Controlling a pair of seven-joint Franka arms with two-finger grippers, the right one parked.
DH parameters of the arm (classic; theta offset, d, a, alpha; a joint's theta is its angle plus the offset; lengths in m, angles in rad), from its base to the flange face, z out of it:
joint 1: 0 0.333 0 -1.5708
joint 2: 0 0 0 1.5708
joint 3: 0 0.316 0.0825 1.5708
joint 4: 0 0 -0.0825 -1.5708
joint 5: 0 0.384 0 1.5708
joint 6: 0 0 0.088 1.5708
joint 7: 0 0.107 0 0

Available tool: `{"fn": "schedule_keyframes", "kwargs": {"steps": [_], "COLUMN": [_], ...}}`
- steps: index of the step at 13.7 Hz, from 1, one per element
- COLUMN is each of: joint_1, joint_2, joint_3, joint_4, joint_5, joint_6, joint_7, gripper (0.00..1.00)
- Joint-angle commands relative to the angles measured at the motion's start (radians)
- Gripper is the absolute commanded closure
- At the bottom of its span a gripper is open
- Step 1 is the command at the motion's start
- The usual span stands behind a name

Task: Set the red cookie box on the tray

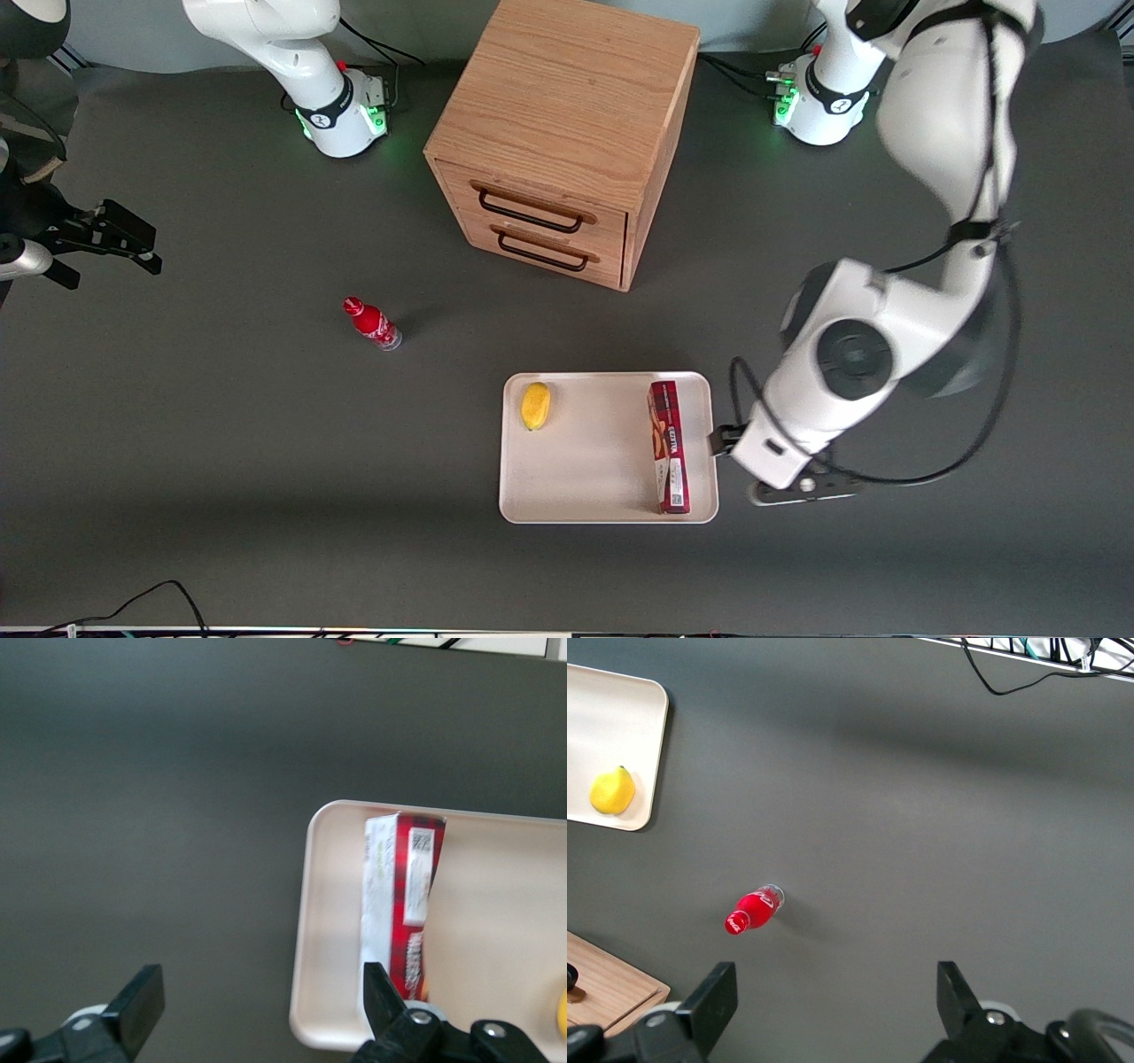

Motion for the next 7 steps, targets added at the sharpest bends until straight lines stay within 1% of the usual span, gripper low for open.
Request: {"fn": "schedule_keyframes", "kwargs": {"steps": [1,2,3,4,7], "joint_1": [0.123,0.158,0.195,0.233,0.329], "joint_2": [-0.218,-0.281,-0.335,-0.381,-0.485], "joint_3": [-0.015,-0.015,-0.015,-0.014,-0.012], "joint_4": [-0.158,-0.193,-0.215,-0.223,-0.224], "joint_5": [-0.063,-0.065,-0.094,-0.129,-0.164], "joint_6": [-0.119,-0.151,-0.194,-0.241,-0.37], "joint_7": [0.211,0.279,0.343,0.406,0.558], "gripper": [0.0,0.0,0.0,0.0,0.0]}}
